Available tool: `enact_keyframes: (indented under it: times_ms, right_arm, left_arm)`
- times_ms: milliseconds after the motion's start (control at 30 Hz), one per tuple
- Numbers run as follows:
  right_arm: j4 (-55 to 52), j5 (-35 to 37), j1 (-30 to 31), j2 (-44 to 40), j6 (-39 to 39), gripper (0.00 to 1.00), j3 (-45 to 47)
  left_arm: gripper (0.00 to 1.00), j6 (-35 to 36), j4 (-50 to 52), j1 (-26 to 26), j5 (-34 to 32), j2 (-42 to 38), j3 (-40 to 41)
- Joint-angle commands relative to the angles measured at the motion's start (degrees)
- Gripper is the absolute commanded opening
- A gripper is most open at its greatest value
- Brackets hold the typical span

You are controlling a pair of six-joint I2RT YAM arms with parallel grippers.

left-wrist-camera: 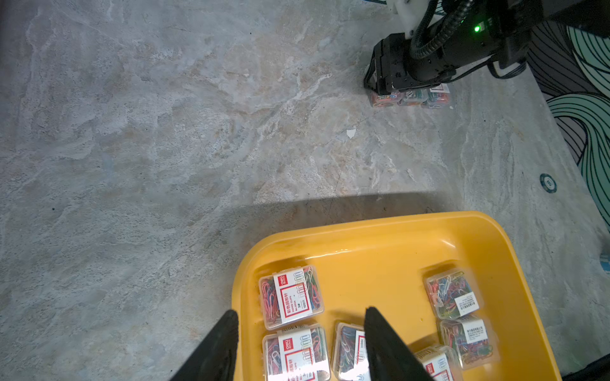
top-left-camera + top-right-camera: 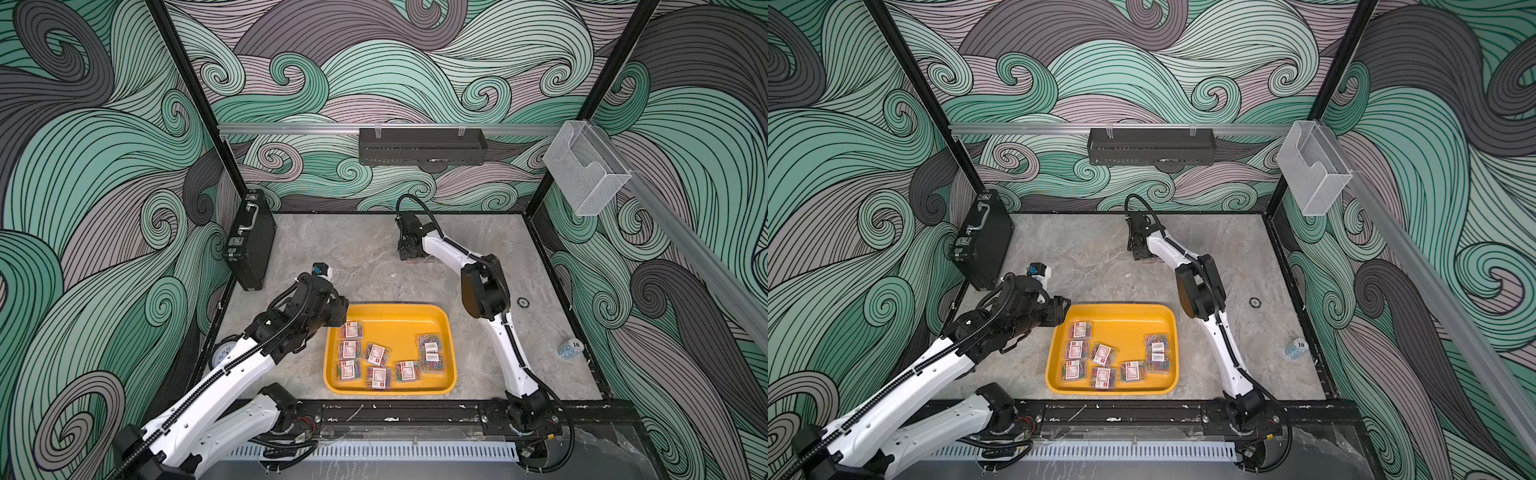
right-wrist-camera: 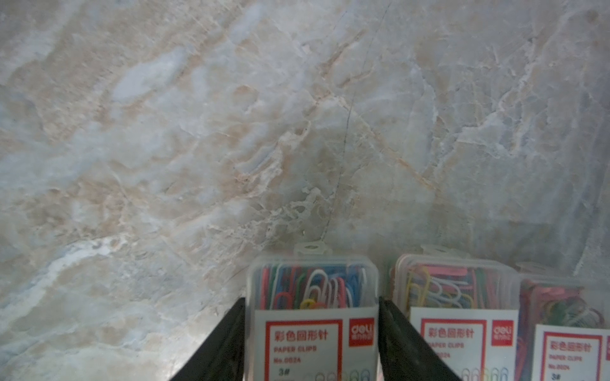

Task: Take the paper clips out of the storage box
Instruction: Place the boxed paper clips at the center of the board.

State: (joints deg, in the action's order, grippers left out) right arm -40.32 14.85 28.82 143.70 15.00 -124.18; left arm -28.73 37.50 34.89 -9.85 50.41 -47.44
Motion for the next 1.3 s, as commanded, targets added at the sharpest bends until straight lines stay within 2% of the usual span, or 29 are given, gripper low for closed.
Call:
enact_keyframes:
  times_ms: [0, 467, 667, 1267]
  right_arm:
    - [-1.7, 2.6, 0.1, -0.5, -0.3, 0.62, -1.4]
    - [-1.7, 4.6, 0.0, -1.3, -1.4, 0.65, -1.5]
    - [-1.7, 4.7, 0.1, -1.3, -1.8, 0.61, -1.6]
    - [-1.6, 7.0, 0.1, -1.8, -2.3, 0.61, -1.8]
  left_arm:
    - [0.59, 0.9, 1.3, -0.3, -0.4, 0.4, -1.1]
    - [0.6, 1.5, 0.8, -0.3, -0.2, 1.9, -2.0]
    - [0.6, 1.6, 0.6, -0.3, -0.3, 2.2, -2.1]
    - [0.6, 1.9, 0.5, -0.2, -0.2, 3.2, -2.5]
